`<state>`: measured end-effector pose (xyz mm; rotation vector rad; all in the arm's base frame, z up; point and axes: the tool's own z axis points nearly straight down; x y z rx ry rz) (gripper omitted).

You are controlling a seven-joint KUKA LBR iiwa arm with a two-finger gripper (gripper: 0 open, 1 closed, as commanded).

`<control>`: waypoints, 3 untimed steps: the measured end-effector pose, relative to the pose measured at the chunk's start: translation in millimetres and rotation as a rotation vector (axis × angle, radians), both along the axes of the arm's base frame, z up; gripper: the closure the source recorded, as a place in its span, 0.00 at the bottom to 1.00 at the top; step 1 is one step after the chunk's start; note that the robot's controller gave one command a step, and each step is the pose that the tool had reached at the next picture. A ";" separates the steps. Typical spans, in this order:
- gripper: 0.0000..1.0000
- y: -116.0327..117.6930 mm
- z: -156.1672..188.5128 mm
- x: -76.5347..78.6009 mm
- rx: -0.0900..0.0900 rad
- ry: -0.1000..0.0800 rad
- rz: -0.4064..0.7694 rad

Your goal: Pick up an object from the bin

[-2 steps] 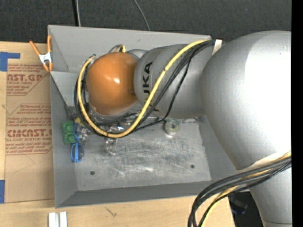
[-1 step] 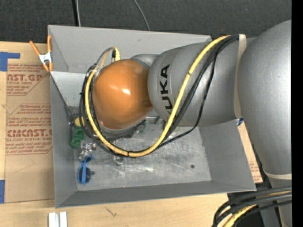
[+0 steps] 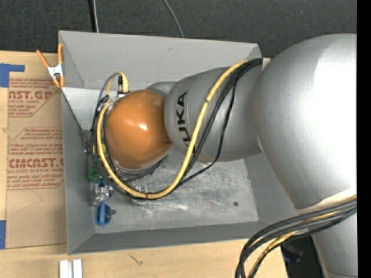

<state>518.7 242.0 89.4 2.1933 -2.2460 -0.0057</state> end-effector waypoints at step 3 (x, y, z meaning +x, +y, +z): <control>1.00 2.8 150.9 -12.0 0.005 -0.013 0.208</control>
Offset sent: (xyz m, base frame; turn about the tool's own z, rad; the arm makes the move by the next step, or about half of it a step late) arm -0.0049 0.0031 -0.0194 -0.1797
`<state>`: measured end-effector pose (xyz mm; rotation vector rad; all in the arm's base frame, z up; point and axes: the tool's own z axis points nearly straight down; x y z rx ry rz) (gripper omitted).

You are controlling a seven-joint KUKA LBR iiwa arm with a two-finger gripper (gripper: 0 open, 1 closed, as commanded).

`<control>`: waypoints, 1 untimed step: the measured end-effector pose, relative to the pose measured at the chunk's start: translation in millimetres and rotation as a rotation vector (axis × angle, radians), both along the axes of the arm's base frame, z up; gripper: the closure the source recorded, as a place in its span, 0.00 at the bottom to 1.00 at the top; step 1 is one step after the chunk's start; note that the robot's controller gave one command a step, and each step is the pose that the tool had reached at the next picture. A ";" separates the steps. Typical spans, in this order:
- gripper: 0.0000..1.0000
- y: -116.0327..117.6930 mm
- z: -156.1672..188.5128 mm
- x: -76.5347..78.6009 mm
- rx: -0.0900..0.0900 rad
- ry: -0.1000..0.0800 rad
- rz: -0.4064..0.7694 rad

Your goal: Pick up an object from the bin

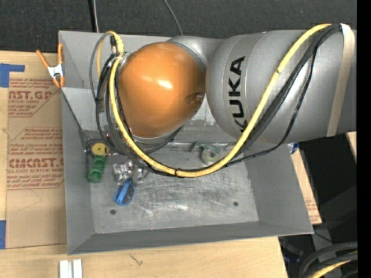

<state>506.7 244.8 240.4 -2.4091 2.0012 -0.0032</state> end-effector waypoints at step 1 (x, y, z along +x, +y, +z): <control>1.00 -32.3 16.6 -1.2 -0.004 0.006 0.061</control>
Offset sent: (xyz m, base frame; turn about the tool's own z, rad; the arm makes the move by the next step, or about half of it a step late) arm -0.0015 -0.0321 0.0163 -0.0654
